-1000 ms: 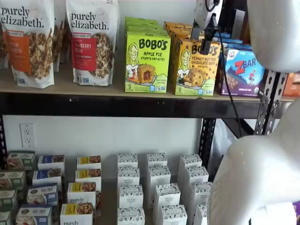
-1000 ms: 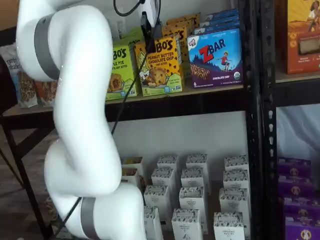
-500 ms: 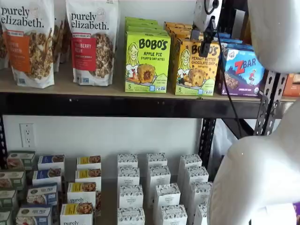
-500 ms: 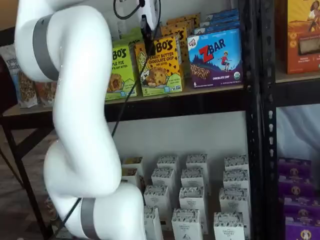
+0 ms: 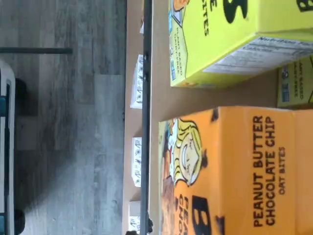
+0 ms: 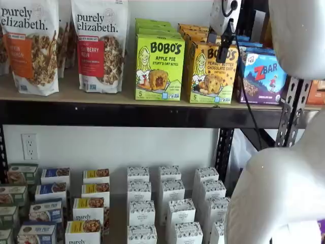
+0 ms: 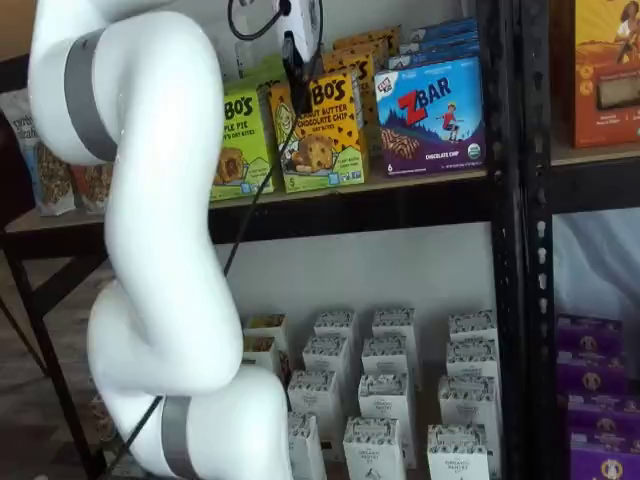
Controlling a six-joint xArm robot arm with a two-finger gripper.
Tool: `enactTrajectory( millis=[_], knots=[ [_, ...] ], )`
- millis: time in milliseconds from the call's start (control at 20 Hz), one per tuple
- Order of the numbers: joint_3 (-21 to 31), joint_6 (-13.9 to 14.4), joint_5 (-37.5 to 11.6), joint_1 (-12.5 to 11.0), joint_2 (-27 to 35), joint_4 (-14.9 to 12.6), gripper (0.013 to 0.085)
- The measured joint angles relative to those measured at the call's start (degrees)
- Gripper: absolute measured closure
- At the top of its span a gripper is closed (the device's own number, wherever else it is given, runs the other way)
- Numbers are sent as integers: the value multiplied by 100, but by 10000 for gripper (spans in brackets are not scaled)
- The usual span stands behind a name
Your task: Pick up the orange box on the top shelf, the fifth box from the left
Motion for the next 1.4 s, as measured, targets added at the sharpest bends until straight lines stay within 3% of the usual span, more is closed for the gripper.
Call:
enactTrajectory(
  millis=[800,1350,1400],
  knots=[
    [-57,51,150,61,177,-56,130],
    [82,87,-7,106,128,-96,130],
    [98,87,-20,107,120,-97,170]
  ],
)
